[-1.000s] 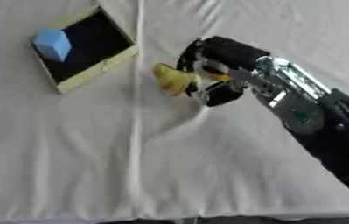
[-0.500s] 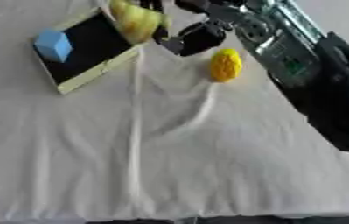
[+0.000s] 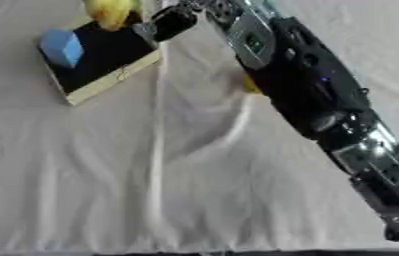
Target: Pick up objects on the table and place them in the box.
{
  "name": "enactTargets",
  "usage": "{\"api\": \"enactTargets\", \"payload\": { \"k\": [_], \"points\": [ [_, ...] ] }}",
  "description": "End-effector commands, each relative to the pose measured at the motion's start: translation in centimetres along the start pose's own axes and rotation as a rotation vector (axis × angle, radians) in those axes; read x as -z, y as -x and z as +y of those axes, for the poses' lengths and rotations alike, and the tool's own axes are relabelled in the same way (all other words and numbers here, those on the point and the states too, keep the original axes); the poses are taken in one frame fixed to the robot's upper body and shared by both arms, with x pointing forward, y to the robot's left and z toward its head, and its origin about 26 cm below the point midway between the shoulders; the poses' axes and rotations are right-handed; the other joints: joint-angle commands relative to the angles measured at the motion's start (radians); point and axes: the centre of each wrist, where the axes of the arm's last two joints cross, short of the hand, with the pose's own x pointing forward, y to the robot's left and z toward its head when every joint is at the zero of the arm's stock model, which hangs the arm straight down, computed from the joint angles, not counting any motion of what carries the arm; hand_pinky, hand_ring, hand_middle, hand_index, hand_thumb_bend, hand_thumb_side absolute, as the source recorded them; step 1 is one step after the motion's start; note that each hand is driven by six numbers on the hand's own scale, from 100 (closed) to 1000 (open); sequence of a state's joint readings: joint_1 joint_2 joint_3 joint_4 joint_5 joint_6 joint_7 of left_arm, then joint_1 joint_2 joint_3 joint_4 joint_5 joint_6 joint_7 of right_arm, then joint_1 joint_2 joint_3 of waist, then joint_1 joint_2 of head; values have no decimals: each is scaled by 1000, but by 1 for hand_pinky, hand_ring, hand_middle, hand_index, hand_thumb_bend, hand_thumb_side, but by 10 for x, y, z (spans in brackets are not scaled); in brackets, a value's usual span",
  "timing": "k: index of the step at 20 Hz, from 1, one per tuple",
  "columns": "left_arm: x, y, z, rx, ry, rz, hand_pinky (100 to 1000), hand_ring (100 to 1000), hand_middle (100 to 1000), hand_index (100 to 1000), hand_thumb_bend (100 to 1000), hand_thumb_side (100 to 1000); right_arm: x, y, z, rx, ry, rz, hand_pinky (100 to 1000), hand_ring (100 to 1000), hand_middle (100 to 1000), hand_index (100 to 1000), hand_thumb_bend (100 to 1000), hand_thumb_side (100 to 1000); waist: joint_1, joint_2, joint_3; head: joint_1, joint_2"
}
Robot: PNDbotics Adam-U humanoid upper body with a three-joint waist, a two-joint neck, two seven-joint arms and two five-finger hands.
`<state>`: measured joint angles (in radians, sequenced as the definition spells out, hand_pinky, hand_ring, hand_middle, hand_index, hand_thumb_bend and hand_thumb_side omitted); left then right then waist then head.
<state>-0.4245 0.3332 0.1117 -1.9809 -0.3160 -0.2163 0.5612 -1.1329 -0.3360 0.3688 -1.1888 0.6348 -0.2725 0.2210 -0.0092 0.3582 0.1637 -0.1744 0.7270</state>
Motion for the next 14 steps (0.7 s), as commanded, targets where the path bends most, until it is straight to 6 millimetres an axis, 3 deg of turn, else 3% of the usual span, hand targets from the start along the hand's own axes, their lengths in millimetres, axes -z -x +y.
{"api": "enactTargets", "payload": {
  "k": [1,11,12,14],
  "points": [
    [8,-6,0,-15,-2,-34,791,760,693,890,168,429,11,3,1,-3,15,52,829,696,473,586,100,100,5,-16,5,-8,-18],
    [8,-7,-1,-27,-1,-30,790,760,693,890,162,435,6,39,39,-48,-9,165,827,697,478,589,100,100,1,-5,10,-8,-21],
    [7,-7,-1,-27,-3,-28,790,760,692,890,158,438,4,42,44,-54,-26,167,841,766,577,692,134,100,0,-4,11,-9,-20],
    [7,-6,-1,-28,-4,-25,790,759,692,890,157,439,3,46,53,-65,-82,169,850,797,632,749,159,100,-1,-2,12,-11,-20]
  ]
}}
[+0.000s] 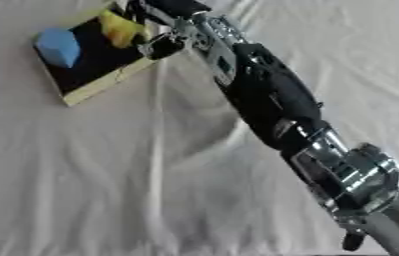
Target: Pick up objects on the table and place them in the box.
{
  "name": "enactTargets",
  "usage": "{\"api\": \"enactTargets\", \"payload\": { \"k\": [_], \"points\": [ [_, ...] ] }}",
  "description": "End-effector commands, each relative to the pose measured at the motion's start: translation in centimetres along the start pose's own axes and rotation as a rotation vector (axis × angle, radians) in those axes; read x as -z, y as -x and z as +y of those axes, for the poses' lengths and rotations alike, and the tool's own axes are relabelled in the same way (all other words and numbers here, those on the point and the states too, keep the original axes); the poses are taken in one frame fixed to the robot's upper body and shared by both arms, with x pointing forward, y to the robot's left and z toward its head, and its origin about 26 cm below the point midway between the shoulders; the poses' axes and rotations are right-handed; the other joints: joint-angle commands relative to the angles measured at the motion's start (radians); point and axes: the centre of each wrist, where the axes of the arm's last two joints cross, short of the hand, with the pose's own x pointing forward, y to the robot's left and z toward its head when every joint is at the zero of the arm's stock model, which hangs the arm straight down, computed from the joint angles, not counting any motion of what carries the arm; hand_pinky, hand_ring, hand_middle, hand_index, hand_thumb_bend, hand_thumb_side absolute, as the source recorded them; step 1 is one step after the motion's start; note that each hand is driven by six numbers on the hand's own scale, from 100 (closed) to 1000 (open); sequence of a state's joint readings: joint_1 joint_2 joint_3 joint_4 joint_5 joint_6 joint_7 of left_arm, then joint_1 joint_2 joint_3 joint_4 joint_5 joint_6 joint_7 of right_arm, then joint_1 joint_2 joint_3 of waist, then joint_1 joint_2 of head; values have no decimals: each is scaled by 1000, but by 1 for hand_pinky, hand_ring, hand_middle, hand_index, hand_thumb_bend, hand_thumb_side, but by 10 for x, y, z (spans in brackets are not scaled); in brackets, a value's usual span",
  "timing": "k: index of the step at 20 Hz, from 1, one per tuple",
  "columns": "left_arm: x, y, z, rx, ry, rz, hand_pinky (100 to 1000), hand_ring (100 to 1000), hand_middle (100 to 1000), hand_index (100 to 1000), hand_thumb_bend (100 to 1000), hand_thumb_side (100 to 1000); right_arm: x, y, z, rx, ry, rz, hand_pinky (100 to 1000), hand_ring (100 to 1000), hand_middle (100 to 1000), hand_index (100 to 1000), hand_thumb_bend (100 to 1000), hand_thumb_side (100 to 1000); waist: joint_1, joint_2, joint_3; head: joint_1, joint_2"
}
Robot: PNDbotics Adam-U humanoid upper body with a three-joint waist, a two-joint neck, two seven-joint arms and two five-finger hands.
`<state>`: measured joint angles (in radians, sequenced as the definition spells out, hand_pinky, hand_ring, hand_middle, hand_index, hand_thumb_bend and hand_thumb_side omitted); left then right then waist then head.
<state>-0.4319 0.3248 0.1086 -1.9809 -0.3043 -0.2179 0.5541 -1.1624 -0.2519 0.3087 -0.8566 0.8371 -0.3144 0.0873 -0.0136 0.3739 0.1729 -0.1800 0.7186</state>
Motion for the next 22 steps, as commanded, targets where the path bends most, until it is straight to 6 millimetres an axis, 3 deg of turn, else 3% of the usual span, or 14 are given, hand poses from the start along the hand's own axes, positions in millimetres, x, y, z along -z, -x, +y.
{"api": "enactTargets", "payload": {
  "k": [1,3,5,6,12,18,22],
  "points": [
    [6,-5,2,-7,-4,-28,789,759,692,890,156,440,4,5,-3,-47,-36,-9,859,820,685,793,162,100,4,-17,3,-5,-11],
    [6,-5,1,-9,-4,-26,789,759,692,890,155,440,4,8,-1,-67,-75,0,882,873,780,872,187,100,4,-16,3,-7,-11],
    [6,-5,1,-10,-6,-24,789,759,692,891,154,441,4,9,-1,-91,-92,16,892,891,817,905,196,100,5,-15,3,-7,-12],
    [6,-5,1,-10,-7,-23,789,759,691,891,153,442,4,9,-1,-101,-91,28,904,913,850,929,194,170,5,-14,3,-7,-14],
    [5,-5,1,-13,-9,-18,789,759,691,891,150,445,5,9,1,-162,-60,66,915,929,872,944,201,268,7,-14,3,-9,-15],
    [2,-4,2,-9,-3,-8,789,760,689,891,149,445,7,6,-4,-221,11,54,912,918,855,934,151,192,13,-24,-8,-5,-8],
    [1,-4,2,-4,2,-2,789,760,689,890,147,445,10,-1,-24,-206,102,23,913,910,841,926,100,148,16,-33,-17,-4,-3]
  ]
}}
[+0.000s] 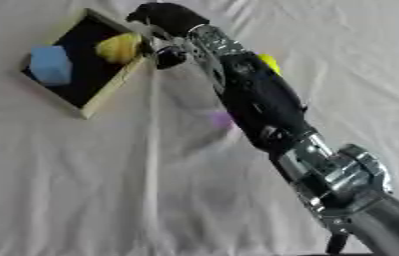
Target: Pick up objects on the table and place them in the box.
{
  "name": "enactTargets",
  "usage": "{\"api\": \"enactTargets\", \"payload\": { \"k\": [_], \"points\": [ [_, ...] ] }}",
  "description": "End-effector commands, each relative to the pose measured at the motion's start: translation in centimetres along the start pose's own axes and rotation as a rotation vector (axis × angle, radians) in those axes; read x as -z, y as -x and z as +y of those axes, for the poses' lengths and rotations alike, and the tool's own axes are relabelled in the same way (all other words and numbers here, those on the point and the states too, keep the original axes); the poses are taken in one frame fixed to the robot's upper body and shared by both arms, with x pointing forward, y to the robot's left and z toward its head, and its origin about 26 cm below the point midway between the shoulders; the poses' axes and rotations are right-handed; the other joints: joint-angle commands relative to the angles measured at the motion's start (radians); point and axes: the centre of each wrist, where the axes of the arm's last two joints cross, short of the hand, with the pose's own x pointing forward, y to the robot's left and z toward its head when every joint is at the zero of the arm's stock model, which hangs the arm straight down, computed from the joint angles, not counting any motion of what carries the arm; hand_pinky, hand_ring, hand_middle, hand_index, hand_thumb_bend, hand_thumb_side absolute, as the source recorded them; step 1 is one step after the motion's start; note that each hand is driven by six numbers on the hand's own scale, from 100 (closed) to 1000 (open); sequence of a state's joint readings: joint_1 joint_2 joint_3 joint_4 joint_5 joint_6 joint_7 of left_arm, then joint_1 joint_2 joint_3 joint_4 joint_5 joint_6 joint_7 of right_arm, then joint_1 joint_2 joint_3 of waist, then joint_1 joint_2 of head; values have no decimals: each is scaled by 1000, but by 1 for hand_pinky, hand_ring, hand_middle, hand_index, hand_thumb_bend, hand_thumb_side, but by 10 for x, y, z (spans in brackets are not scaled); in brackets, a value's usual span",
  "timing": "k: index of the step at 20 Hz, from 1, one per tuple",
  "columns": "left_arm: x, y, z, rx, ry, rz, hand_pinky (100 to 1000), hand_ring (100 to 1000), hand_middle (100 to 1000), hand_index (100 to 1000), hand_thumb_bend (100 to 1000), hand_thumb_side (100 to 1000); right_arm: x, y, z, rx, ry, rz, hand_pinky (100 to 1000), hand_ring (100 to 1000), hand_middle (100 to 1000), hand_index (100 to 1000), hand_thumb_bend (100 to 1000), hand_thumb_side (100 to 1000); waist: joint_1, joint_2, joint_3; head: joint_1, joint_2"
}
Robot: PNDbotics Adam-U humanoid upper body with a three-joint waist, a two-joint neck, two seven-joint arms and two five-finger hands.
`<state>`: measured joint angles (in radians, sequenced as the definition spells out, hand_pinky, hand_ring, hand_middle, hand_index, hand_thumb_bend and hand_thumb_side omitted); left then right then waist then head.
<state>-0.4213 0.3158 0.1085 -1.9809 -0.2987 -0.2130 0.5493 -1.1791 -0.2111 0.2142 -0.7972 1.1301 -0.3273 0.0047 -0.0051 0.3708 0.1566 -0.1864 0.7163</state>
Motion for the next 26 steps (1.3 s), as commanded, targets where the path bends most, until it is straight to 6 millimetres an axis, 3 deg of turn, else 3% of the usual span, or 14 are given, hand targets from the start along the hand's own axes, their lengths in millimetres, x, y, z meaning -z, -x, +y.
{"api": "enactTargets", "payload": {
  "k": [1,6,10,12,13,20,22,24,26],
  "points": [
    [4,-5,3,0,2,-21,789,760,689,890,147,445,7,-3,-34,-9,108,-28,913,910,840,926,100,145,8,-33,-3,3,1],
    [1,-3,6,20,6,-12,789,760,689,890,147,444,0,1,-65,-16,167,-58,913,908,838,927,100,109,10,-49,-20,16,16],
    [-1,-1,9,39,9,-4,789,760,690,891,147,444,-21,21,-76,-30,155,-39,913,907,837,928,100,132,9,-63,-39,32,28],
    [-2,0,11,48,10,-1,790,761,690,891,147,445,-34,33,-77,-37,133,-20,914,908,838,929,100,100,9,-67,-47,41,32],
    [-2,0,12,53,12,0,790,761,690,891,147,445,-42,38,-76,-41,115,-15,914,908,840,929,100,159,9,-70,-53,47,34],
    [-2,1,15,75,12,-1,790,761,691,891,147,443,-93,63,-69,-73,-10,-27,917,915,850,935,106,228,13,-72,-81,73,41],
    [-2,1,15,76,14,-2,790,761,691,891,147,442,-108,71,-67,-77,-57,-26,920,918,849,930,120,238,15,-71,-83,74,41],
    [-2,1,15,75,15,-3,790,761,691,891,147,441,-122,78,-68,-81,-103,-24,924,923,847,930,205,199,17,-71,-82,71,42],
    [-1,1,14,70,17,-4,790,762,691,891,148,440,-135,85,-69,-85,-153,-21,927,925,843,925,211,218,19,-70,-79,68,41]
  ]
}}
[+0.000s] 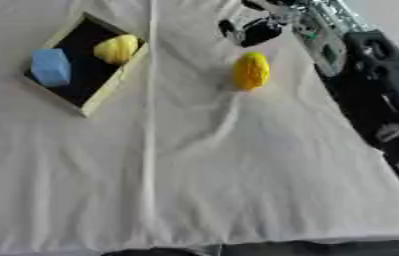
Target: Pick up objects on the table and place them in the box.
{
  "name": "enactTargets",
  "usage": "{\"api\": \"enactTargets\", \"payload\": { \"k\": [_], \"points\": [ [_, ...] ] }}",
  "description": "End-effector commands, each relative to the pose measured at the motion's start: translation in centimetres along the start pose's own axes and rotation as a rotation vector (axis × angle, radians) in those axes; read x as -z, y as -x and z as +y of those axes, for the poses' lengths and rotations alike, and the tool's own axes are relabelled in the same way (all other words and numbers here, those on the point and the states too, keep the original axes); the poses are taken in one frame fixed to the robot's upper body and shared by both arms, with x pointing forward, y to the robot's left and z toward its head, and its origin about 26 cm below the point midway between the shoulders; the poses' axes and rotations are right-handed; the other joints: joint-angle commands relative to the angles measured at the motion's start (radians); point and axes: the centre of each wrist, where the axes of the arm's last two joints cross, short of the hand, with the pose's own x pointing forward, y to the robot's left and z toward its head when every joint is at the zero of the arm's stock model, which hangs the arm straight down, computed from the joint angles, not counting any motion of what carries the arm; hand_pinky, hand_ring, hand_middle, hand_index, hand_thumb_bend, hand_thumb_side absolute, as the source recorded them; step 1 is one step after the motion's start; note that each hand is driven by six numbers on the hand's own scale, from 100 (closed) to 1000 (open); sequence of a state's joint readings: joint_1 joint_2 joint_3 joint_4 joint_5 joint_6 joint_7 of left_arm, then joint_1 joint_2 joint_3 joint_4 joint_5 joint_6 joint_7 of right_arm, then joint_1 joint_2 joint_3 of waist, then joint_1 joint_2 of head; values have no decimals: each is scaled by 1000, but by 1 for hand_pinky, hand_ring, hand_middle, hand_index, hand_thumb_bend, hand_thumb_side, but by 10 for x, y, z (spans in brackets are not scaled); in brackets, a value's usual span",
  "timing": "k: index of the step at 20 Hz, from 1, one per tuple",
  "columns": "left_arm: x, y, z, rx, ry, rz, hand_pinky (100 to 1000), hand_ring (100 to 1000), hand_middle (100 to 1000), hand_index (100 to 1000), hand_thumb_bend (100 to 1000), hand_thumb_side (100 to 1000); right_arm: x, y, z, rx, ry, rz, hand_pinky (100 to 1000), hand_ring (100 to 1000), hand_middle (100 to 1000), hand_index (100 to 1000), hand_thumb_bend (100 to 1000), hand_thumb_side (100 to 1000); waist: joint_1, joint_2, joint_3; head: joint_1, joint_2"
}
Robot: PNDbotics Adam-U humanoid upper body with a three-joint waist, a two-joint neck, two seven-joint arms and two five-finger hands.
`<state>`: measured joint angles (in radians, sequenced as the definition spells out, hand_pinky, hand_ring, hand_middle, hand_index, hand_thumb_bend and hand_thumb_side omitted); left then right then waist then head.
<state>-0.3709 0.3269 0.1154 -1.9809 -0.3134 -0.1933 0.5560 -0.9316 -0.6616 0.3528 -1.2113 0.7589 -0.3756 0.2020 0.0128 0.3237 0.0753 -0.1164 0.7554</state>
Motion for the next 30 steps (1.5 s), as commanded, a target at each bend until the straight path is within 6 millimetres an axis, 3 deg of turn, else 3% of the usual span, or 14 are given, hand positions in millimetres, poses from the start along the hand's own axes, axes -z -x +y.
{"api": "enactTargets", "payload": {
  "k": [1,5,10,16,19,22,25,27,30],
  "points": [
    [9,-5,4,8,3,-45,790,762,691,891,149,440,-22,14,-22,-39,-36,5,929,927,843,924,236,192,2,-23,4,-3,2],
    [9,-5,4,8,7,-44,790,762,692,891,149,441,-29,18,-25,8,-81,19,933,928,837,921,246,182,2,-22,5,-3,1],
    [9,-5,4,10,11,-44,790,762,692,891,148,442,-33,16,-37,68,-79,23,935,925,828,921,165,227,0,-23,3,0,5],
    [9,-5,4,13,19,-45,789,762,691,892,149,442,-36,10,-46,127,-100,1,946,935,838,936,119,334,-4,-25,0,2,7],
    [10,-6,3,9,20,-46,789,762,690,892,152,441,-38,11,-43,164,-154,-2,951,941,848,947,167,379,-4,-24,1,0,7],
    [10,-6,3,6,18,-45,789,762,689,892,152,440,-37,13,-38,178,-215,6,955,945,853,952,239,336,-3,-22,3,-2,8],
    [10,-6,3,1,14,-44,788,762,687,892,154,434,-35,15,-33,184,-269,17,955,946,854,956,355,219,-1,-20,5,-4,8],
    [10,-6,3,0,12,-44,788,761,685,892,157,429,-34,17,-28,190,-302,22,955,945,851,952,379,190,-1,-18,7,-5,7],
    [10,-6,2,-3,8,-43,787,760,684,892,158,430,-33,18,-23,197,-327,22,954,944,849,952,371,221,-1,-17,7,-4,8]
  ]
}}
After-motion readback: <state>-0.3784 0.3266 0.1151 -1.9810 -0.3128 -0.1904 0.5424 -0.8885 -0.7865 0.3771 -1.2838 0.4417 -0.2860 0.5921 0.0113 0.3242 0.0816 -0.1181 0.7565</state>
